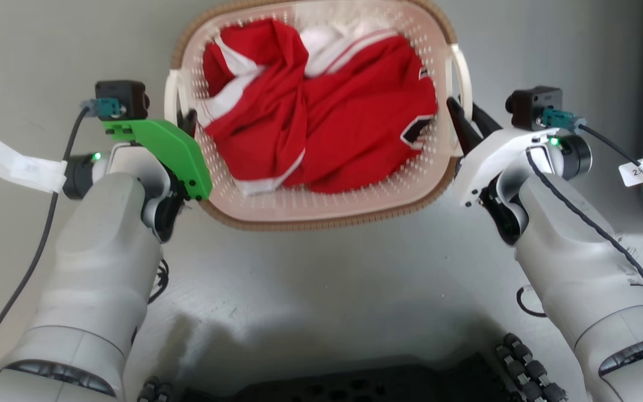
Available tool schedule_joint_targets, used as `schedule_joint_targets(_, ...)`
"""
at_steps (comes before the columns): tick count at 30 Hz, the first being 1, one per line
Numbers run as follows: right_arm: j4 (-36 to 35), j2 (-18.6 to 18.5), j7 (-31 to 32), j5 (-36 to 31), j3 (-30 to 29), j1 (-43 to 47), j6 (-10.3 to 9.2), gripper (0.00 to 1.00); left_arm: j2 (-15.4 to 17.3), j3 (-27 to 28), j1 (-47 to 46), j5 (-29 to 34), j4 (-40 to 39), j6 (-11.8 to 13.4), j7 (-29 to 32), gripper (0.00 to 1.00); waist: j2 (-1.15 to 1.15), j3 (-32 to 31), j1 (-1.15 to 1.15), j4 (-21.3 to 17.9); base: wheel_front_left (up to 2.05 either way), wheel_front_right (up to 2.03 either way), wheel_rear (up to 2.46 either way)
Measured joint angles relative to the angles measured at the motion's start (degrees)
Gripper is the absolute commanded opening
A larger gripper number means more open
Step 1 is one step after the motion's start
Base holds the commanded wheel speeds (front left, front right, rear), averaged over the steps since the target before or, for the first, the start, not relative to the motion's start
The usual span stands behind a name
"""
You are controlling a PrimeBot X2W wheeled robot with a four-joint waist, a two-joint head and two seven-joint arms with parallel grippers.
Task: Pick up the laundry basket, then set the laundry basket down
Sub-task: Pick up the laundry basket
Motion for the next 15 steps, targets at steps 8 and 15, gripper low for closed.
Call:
schedule_joint_targets(8,5.02,0.99,3.09,1.89,0.42,0.01,0.59,0.0,-0.41,-1.07,1.85,-2.68,2.24,0.0,3.01,0.0,0.0,-4.4,0.0,-0.04,0.0,0.0,0.0)
schedule_joint_targets(15,7.37,1.21,4.8,2.64,0.91,0.01,0.98,0.0,-0.48,-1.86,3.09,-5.61,2.69,0.0,5.71,0.0,0.0,-8.84,0.0,-0.37,0.0,0.0,0.0)
